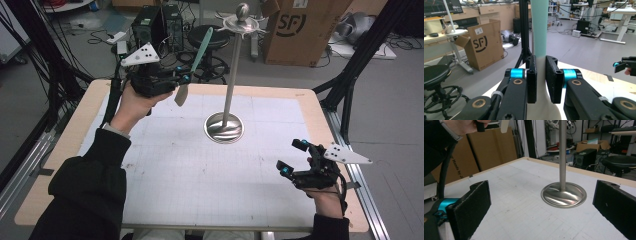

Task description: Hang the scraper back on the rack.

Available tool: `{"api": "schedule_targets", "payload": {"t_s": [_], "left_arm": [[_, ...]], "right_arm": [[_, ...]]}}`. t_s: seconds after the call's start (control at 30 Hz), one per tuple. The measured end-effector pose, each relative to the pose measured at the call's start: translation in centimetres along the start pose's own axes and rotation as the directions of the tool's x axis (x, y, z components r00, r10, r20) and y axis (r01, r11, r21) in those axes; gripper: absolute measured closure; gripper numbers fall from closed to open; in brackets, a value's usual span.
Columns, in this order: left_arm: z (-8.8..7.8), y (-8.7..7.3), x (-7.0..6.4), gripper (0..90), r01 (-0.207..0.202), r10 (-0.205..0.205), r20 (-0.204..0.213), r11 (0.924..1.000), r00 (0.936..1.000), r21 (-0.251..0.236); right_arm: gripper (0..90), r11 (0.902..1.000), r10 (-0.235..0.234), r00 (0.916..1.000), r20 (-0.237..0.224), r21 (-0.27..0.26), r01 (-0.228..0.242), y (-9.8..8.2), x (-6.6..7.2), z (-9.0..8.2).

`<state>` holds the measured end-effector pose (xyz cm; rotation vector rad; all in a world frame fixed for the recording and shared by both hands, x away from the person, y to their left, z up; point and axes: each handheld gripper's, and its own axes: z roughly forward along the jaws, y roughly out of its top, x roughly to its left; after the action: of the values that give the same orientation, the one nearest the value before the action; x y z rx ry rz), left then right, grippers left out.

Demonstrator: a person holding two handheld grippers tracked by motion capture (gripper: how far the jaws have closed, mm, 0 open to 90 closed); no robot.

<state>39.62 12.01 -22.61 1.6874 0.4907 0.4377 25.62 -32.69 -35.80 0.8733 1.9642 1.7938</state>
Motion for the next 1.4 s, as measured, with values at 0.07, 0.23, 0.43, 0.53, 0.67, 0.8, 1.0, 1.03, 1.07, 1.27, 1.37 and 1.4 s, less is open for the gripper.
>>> {"api": "schedule_targets", "payload": {"t_s": [0.07,0.23,0.43,0.53,0.67,0.8,1.0,1.03,1.07,1.27,1.37,1.4], "left_arm": [[0.2,0.0,0.0,80.1,0.001,-0.001,-0.004,1.0,1.0,0.001],[0.5,0.2,0.1,80.1,0.007,-0.007,0.006,0.9998,1.0,-0.017],[0.9,0.1,0.2,80.1,0.009,-0.009,-0.001,0.9999,1.0,-0.008],[1.1,0.0,0.1,80.1,0.003,-0.003,-0.004,1.0,1.0,-0.001],[1.3,-0.1,0.0,80.1,0.006,-0.006,-0.001,1.0,1.0,-0.003],[1.6,-0.1,0.1,80.1,0.006,-0.006,-0.002,1.0,1.0,0.001],[2.0,-0.3,0.1,80.1,0.009,-0.009,0.001,1.0,1.0,0.002],[2.1,-0.4,0.1,80.1,0.01,-0.01,-0.001,0.9999,1.0,0.003],[2.1,-0.4,0.1,80.1,0.012,-0.012,-0.001,0.9999,0.9999,0.002],[2.7,-0.5,0.0,80.0,0.015,-0.015,0.001,0.9998,0.9999,0.009],[3.1,-0.6,-0.1,80.0,0.019,-0.019,-0.001,0.9998,0.9998,0.008],[3.2,-0.6,-0.1,80.0,0.02,-0.02,0.0,0.9998,0.9998,0.009]], "right_arm": [[0.6,1.0,-0.001,1.0,0.0,-0.002,0.001,0.0,0.0,0.0],[0.6,1.0,0.001,1.0,0.002,-0.007,-0.001,0.0,-0.1,-0.2],[0.6,1.0,0.007,1.0,0.004,-0.008,-0.007,-0.1,-0.2,-0.3],[0.6,0.9999,0.008,1.0,0.003,-0.008,-0.008,0.0,-0.1,-0.3],[0.6,1.0,0.005,1.0,0.006,-0.008,-0.005,0.0,-0.1,-0.4],[0.6,1.0,0.003,1.0,0.004,-0.008,-0.003,0.0,-0.2,-0.4],[0.6,0.9999,0.007,1.0,0.005,-0.01,-0.007,-0.1,-0.2,-0.4],[0.6,0.9999,0.008,1.0,0.005,-0.008,-0.008,-0.1,-0.2,-0.4],[0.6,0.9999,0.007,1.0,0.005,-0.01,-0.007,-0.1,-0.2,-0.5],[0.6,0.9999,0.007,1.0,0.006,-0.01,-0.007,-0.1,-0.2,-0.6],[0.6,0.9999,0.006,0.9999,0.008,-0.011,-0.006,-0.1,-0.2,-0.6],[0.6,0.9999,0.009,0.9999,0.008,-0.013,-0.009,-0.1,-0.2,-0.6]]}}
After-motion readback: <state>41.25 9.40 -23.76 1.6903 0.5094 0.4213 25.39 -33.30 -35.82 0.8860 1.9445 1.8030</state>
